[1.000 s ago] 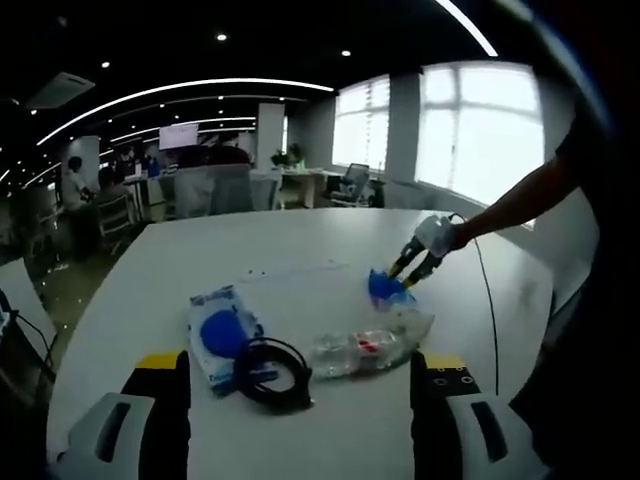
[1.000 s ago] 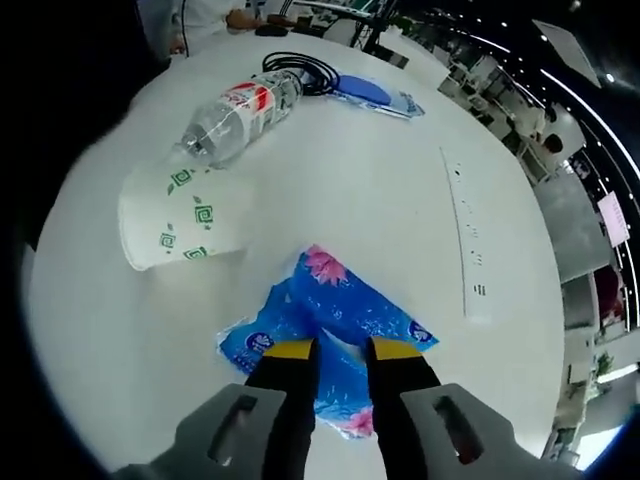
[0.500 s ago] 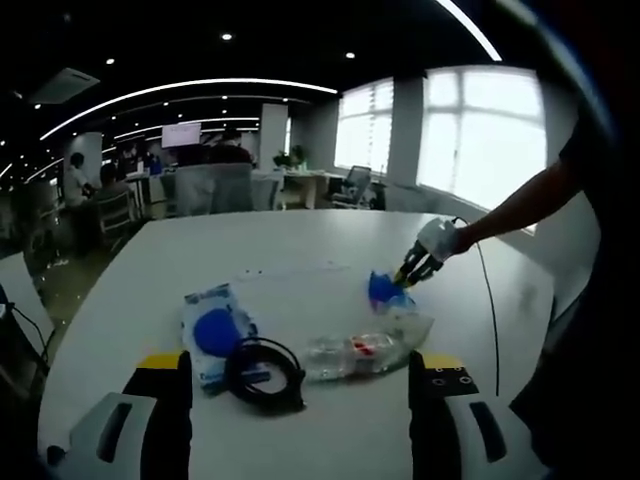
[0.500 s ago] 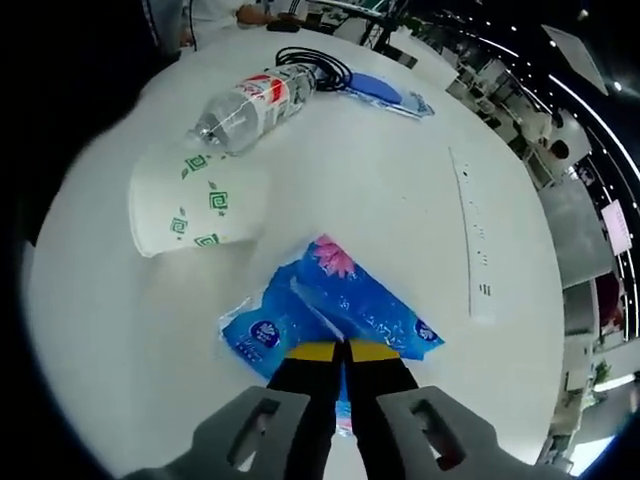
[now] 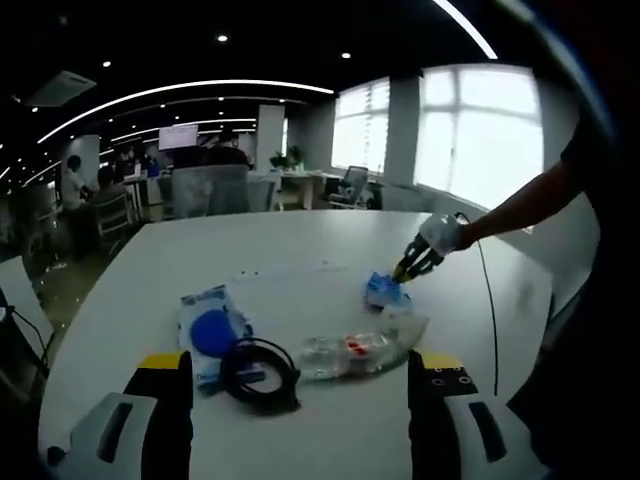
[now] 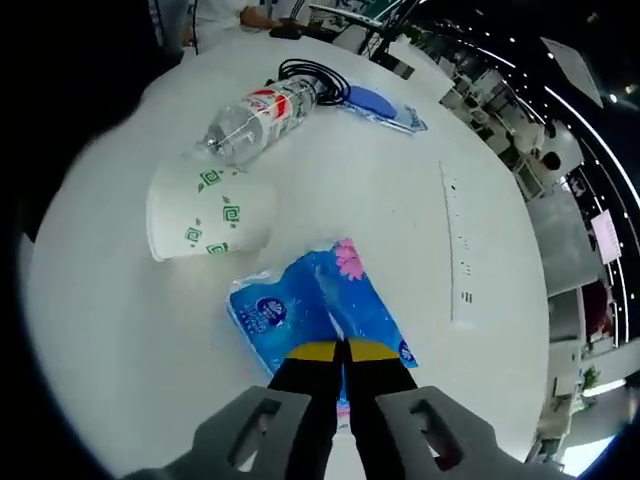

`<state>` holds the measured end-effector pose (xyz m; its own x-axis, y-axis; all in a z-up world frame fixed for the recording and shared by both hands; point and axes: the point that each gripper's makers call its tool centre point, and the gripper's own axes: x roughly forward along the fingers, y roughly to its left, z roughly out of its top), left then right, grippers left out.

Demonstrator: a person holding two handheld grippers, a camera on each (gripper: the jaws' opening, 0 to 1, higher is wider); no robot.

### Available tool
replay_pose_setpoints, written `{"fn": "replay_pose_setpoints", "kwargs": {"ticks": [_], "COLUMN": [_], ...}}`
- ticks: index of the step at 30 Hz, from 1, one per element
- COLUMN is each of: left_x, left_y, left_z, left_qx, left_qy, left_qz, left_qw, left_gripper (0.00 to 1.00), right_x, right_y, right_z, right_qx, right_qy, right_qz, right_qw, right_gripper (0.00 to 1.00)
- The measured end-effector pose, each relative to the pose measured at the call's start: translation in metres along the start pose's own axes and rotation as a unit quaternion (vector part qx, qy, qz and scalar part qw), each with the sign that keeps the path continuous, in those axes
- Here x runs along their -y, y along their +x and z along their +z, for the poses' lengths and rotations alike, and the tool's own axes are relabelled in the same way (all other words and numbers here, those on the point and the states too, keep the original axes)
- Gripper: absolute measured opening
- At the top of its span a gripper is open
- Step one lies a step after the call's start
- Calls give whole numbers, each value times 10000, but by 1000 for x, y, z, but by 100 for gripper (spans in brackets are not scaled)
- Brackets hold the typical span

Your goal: Arrange the tabletop items into an orderly group along one side of the table until the central work area is clear of visible clutter.

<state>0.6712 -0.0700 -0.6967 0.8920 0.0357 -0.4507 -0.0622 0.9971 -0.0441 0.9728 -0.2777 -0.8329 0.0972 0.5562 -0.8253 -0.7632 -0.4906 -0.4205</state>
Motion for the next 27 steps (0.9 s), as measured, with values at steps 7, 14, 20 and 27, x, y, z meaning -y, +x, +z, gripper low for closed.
{"fn": "replay_pose_setpoints", "kwargs": {"ticks": [7, 14, 20, 27], "left_x": [4, 3, 3, 4], "left_y": [-1, -2, -2, -1], "left_z": [2, 4, 8, 10], "left_qx": [10, 36, 61, 67], "left_qy": [82, 149, 256, 322], "left_qz": [-45, -95, -167, -214], "left_qw": [10000, 9998, 9995, 9992], "left_gripper": [87, 87, 87, 87], "right_x": [11, 25, 25, 16], "right_y": [-15, -34, -43, -42], "right_z": [4, 5, -8, -24], "right_qx": [11, -7, -259, -603], "right_qy": [44, 150, 442, 730], "right_qz": [-357, -717, -884, -949], "right_qw": [9994, 9973, 9948, 9910], "right_gripper": [0, 0, 0, 0]}}
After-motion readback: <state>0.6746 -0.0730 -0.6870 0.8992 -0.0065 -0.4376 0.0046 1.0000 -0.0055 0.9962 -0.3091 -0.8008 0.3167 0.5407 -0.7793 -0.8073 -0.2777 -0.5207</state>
